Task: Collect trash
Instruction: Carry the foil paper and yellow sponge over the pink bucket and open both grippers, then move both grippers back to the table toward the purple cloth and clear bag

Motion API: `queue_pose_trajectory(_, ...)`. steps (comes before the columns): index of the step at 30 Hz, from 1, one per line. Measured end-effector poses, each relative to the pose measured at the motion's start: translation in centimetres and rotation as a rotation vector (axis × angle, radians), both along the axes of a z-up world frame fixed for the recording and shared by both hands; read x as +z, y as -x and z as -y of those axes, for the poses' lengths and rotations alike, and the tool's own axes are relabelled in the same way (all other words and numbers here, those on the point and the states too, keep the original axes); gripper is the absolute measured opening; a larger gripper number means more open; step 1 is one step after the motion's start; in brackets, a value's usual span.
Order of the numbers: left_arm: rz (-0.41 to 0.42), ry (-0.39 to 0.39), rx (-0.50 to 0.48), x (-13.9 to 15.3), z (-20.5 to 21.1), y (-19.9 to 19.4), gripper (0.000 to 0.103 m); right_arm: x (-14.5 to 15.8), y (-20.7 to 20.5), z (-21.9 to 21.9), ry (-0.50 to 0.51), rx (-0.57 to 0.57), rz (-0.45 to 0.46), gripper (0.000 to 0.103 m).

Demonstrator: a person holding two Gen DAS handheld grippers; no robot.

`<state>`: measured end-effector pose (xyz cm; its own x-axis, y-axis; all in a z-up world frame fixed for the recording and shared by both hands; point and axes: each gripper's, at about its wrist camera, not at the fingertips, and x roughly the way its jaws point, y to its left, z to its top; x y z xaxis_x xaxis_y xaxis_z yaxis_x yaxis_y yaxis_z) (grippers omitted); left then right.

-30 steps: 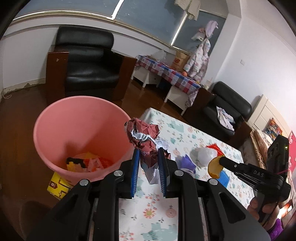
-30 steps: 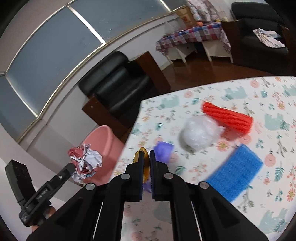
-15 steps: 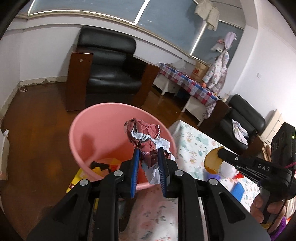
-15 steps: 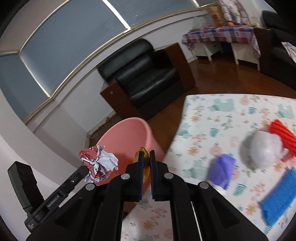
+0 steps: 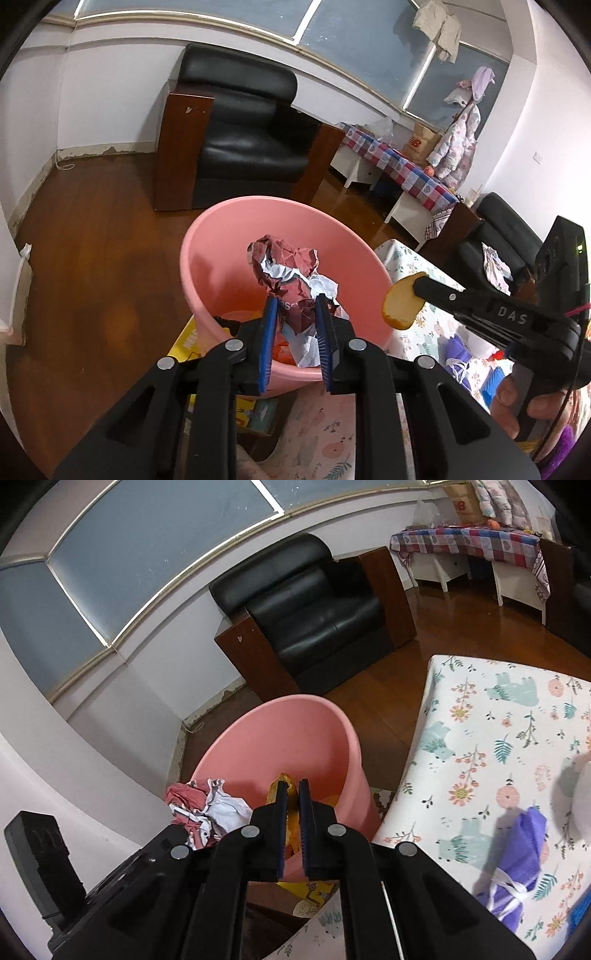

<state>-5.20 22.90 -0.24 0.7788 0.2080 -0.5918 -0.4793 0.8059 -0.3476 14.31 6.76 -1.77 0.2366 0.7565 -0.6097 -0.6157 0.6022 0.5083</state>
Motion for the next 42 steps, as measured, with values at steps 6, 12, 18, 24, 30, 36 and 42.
queue_pose_trajectory(6,-0.011,-0.003,0.009,-0.1,-0.1,-0.2,0.023,-1.2,-0.3,-0.6,0.025,-0.012,-0.014,0.006)
queue_pose_trajectory(12,-0.015,0.008,-0.007,-0.3,-0.2,-0.1,0.040,-2.1,-0.7,-0.6,0.027,-0.011,-0.043,0.012)
queue_pose_trajectory(18,-0.001,0.046,-0.010,-0.4,-0.6,0.1,0.042,-1.8,-0.6,-0.1,0.016,-0.018,-0.037,0.033)
queue_pose_trajectory(24,0.013,0.071,-0.011,-0.4,-0.5,0.2,0.042,-1.5,-0.3,1.2,-0.001,-0.027,-0.037,0.036)
queue_pose_trajectory(30,-0.007,0.046,-0.051,-0.4,0.5,-0.3,0.042,-1.1,0.4,2.9,-0.015,-0.047,-0.031,0.038)
queue_pose_trajectory(36,-0.020,0.017,-0.087,0.0,1.7,-0.9,0.042,-0.5,1.0,5.0,-0.033,-0.067,-0.014,0.038)
queue_pose_trajectory(42,-0.051,-0.022,-0.135,0.1,3.6,-1.5,0.042,0.1,1.5,8.3,-0.055,-0.106,-0.004,0.044)
